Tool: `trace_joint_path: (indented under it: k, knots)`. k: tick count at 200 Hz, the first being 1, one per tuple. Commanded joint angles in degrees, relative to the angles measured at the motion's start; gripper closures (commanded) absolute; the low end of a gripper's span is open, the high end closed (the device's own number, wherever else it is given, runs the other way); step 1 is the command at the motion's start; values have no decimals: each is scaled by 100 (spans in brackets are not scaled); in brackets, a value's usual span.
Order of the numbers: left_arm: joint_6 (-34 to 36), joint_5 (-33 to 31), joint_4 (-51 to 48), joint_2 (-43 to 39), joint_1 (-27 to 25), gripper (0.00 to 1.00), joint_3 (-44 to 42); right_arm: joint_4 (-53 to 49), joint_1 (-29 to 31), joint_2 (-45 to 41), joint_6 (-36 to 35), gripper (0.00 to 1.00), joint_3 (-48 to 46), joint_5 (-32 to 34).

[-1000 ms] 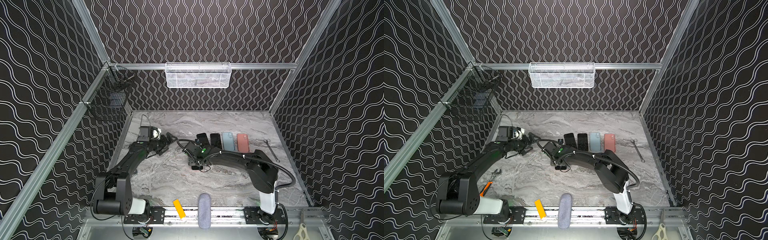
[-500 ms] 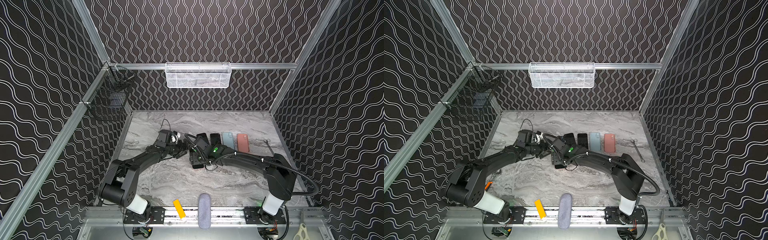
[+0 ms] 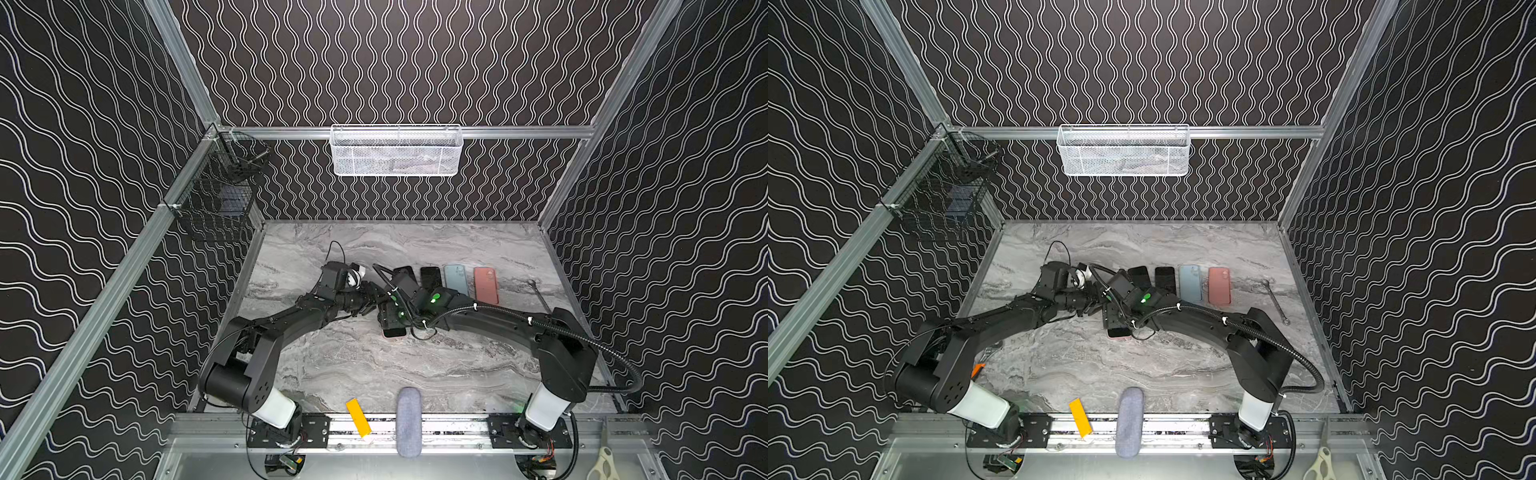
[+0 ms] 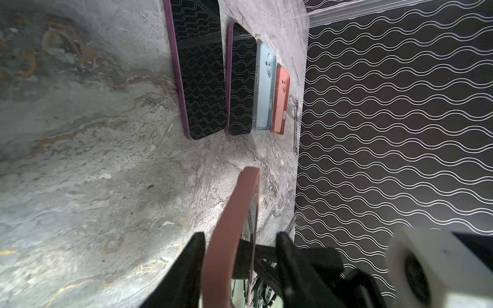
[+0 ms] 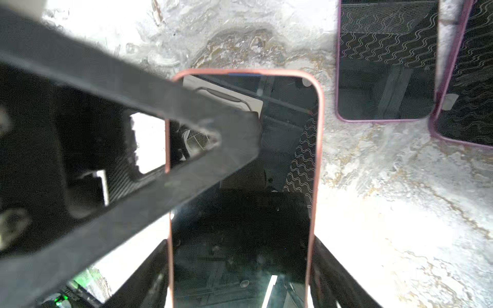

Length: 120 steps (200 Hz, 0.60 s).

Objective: Take the phone out of the phone case

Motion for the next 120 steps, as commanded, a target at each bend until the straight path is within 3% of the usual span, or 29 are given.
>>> trace_joint_path:
  k: [1,91,120]
  knots:
    - [-72,58,336,-20,-4,60,-20,189,-27,-30,84,46,33,-81]
    - [-130,198,544,145,-11,79,-30,237,-135,32,63,46,157,-347]
    - [-142,250,662,194,-18,93,38,245,-146,49,10,45,181,-369]
